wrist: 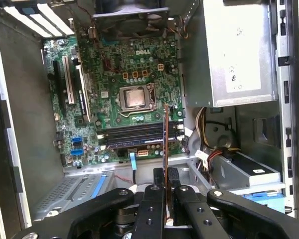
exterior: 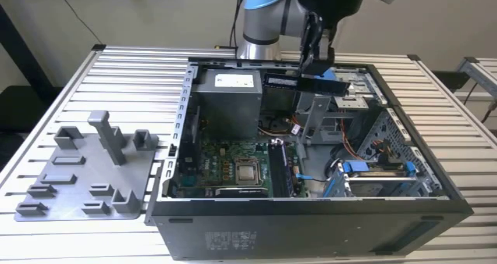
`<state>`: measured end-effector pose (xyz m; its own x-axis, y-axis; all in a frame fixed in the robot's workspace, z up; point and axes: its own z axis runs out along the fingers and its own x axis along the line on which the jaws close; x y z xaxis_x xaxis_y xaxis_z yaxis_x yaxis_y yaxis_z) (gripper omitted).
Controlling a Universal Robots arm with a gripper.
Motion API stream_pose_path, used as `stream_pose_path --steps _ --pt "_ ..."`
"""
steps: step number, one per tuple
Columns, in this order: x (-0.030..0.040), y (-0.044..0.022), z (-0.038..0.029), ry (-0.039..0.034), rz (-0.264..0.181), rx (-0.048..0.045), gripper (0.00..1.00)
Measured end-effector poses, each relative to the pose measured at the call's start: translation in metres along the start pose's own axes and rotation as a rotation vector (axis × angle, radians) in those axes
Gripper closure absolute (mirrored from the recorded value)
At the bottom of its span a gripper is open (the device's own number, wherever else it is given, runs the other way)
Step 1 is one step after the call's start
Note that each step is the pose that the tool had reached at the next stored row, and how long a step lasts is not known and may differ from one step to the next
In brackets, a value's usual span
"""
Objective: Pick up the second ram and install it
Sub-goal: 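Insert the second ram into the second slot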
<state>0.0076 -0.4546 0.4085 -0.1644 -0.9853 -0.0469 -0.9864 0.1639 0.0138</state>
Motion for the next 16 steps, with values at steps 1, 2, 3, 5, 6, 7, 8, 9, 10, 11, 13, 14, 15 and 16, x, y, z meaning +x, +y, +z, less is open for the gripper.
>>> stream_pose_path --steps 1,2,3,5,6,7,8,9,10,11,13,14,15,16 --pt "0.0000 0.0000 0.0000 -0.0001 0.014 0.0007 0.86" --pt "0.0000 0.0000 0.0001 -0.0003 0.028 0.0013 0.86" --pt "0.0000 0.0000 0.0001 -0.0004 0.042 0.0020 0.86" --pt "0.0000 0.0001 0.0002 -0.0009 0.071 0.0033 0.86" --pt "0.0000 0.0001 0.0003 -0.0012 0.086 0.0040 0.86" --pt "0.0000 0.0002 0.0003 -0.0013 0.100 0.0047 0.86" --pt "0.0001 0.0002 0.0004 -0.0015 0.115 0.0054 0.86" --pt "0.0000 0.0002 0.0004 -0.0017 0.128 0.0060 0.86" --pt "0.0001 0.0003 0.0004 -0.0019 0.141 0.0066 0.86" --pt "0.0001 0.0005 0.0005 -0.0021 0.154 0.0071 0.86" --pt "0.0001 0.0006 0.0006 -0.0022 0.176 0.0073 0.86" --pt "0.0001 0.0007 0.0006 -0.0019 0.188 0.0063 0.86" --pt "0.0002 0.0009 0.0006 -0.0014 0.198 0.0045 0.86" --pt "0.0002 0.0009 0.0006 -0.0010 0.209 0.0025 0.86"
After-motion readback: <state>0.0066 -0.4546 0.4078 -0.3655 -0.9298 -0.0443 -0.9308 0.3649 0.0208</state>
